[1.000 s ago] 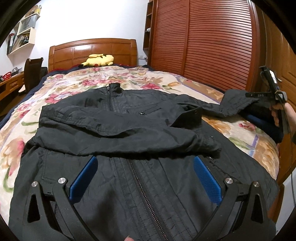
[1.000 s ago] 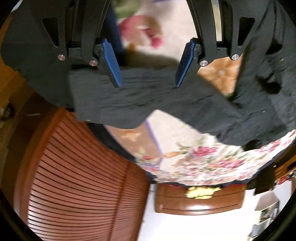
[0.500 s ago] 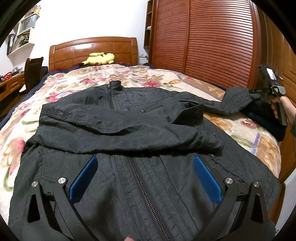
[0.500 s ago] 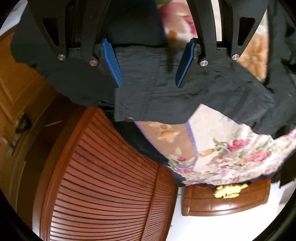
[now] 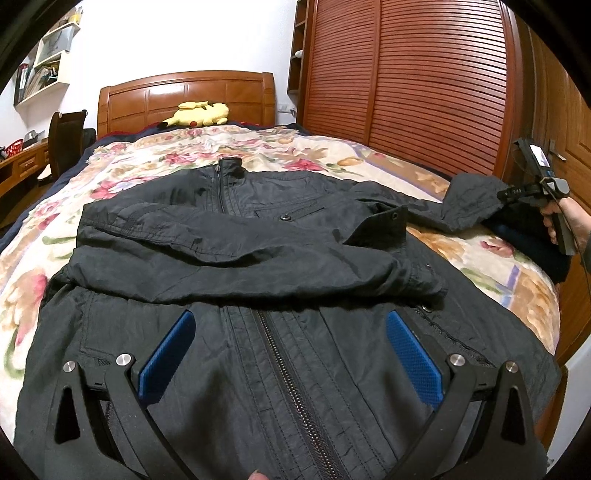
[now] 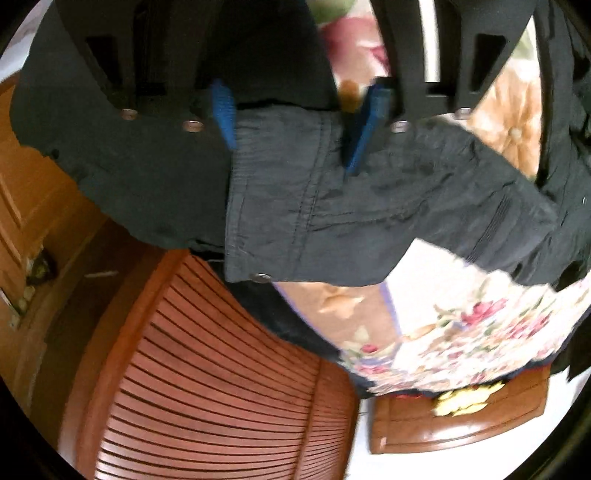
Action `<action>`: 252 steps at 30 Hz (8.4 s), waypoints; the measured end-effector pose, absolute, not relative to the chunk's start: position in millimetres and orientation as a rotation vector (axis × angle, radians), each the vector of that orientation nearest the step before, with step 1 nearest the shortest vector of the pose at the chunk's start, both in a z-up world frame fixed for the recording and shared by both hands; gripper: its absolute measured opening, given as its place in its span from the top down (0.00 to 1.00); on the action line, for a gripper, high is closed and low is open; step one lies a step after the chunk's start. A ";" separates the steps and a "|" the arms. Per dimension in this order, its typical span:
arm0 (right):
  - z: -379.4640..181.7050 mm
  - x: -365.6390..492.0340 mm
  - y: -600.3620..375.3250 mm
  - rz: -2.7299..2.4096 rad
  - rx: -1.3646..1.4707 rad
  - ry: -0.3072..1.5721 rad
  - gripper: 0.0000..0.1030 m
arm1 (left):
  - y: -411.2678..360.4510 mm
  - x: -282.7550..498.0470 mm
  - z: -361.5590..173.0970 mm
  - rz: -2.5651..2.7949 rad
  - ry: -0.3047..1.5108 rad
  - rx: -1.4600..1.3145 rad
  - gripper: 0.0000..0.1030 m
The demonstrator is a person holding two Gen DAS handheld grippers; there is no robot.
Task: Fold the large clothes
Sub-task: 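Move the right tool to the other sleeve cuff and grasp it, then lift the sleeve with the right tool and lay it across the jacket body, then grasp the jacket side edge with the right tool, fold it over the body, release, then grasp the jacket hem with the left tool while the right tool grasps the hem too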
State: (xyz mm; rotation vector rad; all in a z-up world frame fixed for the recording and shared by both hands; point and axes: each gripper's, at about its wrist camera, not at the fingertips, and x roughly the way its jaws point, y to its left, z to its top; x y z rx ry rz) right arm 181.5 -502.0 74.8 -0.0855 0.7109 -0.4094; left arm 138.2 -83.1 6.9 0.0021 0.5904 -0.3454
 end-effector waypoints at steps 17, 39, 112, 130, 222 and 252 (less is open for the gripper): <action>161.6 111.0 -368.9 -0.228 -0.348 0.430 0.89 | -66.0 120.8 17.9 -0.366 0.559 -0.034 0.00; 187.0 62.0 -228.3 0.044 -0.488 0.281 0.92 | -8.8 95.3 29.1 -0.319 0.530 -0.041 0.00; 82.9 60.5 -152.8 0.666 -0.214 0.621 0.83 | 74.3 86.5 29.9 -0.124 0.497 -0.083 0.00; 70.0 47.7 -157.2 0.703 -0.265 0.660 0.78 | 85.7 87.8 27.5 -0.100 0.503 -0.107 0.00; -13.6 -9.2 -326.4 0.261 -0.135 0.657 0.32 | 122.7 -20.1 -30.6 -0.123 0.715 -0.074 0.39; -11.7 -27.4 -327.0 0.281 -0.156 0.675 0.41 | 118.5 -31.4 -31.2 -0.138 0.730 -0.084 0.80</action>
